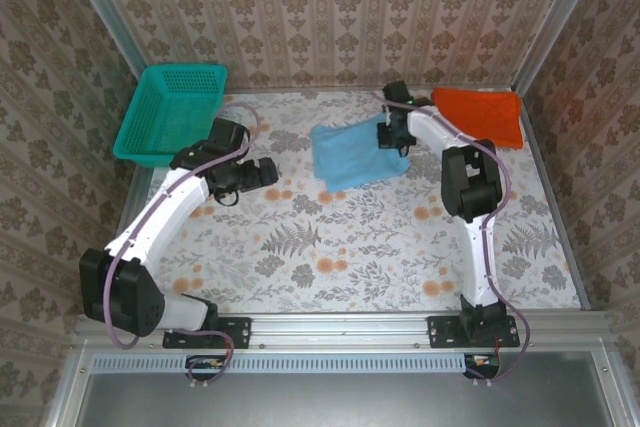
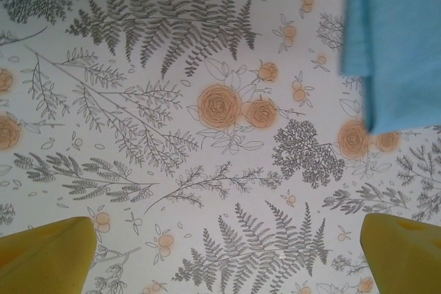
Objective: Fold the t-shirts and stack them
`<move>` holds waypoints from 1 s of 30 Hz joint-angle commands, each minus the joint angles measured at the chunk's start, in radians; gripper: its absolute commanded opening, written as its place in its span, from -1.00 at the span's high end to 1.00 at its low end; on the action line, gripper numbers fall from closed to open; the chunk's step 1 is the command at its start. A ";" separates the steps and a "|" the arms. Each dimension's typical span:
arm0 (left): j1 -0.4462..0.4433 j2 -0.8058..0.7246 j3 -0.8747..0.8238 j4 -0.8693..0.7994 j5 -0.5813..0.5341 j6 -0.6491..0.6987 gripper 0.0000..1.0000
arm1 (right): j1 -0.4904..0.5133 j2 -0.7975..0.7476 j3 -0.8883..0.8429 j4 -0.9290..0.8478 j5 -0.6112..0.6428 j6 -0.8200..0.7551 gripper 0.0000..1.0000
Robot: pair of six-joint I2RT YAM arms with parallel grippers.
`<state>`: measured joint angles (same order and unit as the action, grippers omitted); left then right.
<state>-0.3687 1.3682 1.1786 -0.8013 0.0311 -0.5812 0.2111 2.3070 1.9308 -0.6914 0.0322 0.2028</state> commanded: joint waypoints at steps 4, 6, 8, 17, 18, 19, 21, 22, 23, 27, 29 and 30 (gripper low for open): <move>0.059 0.093 0.089 0.011 0.057 -0.117 -1.00 | -0.067 0.080 0.211 -0.031 0.012 -0.122 1.00; 0.088 0.119 0.094 0.017 0.107 -0.164 -1.00 | -0.080 0.124 0.297 -0.062 -0.006 -0.114 1.00; 0.102 0.135 0.108 0.016 0.135 -0.174 -1.00 | -0.089 0.142 0.348 -0.065 -0.005 -0.109 1.00; 0.141 0.202 0.203 -0.053 0.168 -0.111 -1.00 | -0.148 0.144 0.535 -0.168 0.032 -0.170 1.00; 0.148 0.206 0.204 -0.053 0.171 -0.111 -1.00 | -0.155 0.136 0.551 -0.186 0.030 -0.185 1.00; 0.153 0.206 0.204 -0.052 0.174 -0.111 -1.00 | -0.162 0.128 0.564 -0.202 0.026 -0.201 1.00; 0.161 0.203 0.203 -0.052 0.175 -0.108 -1.00 | -0.179 0.113 0.593 -0.240 0.017 -0.232 1.00; 0.165 0.202 0.202 -0.052 0.173 -0.107 -1.00 | -0.188 0.109 0.608 -0.256 0.017 -0.243 1.00; 0.169 0.199 0.202 -0.052 0.174 -0.106 -0.99 | -0.199 0.106 0.622 -0.278 0.018 -0.254 1.00; 0.181 0.195 0.203 -0.051 0.168 -0.101 -1.00 | -0.252 0.103 0.675 -0.346 -0.019 -0.299 1.00; 0.188 0.195 0.204 -0.052 0.169 -0.101 -1.00 | -0.276 0.103 0.692 -0.363 -0.035 -0.304 1.00; 0.190 0.196 0.205 -0.052 0.168 -0.103 -1.00 | -0.284 0.101 0.700 -0.369 -0.044 -0.307 1.00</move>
<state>-0.1921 1.5627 1.3575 -0.8268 0.1879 -0.7033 -0.0513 2.4710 2.5797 -0.9871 0.0212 -0.0582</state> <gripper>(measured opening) 0.997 0.089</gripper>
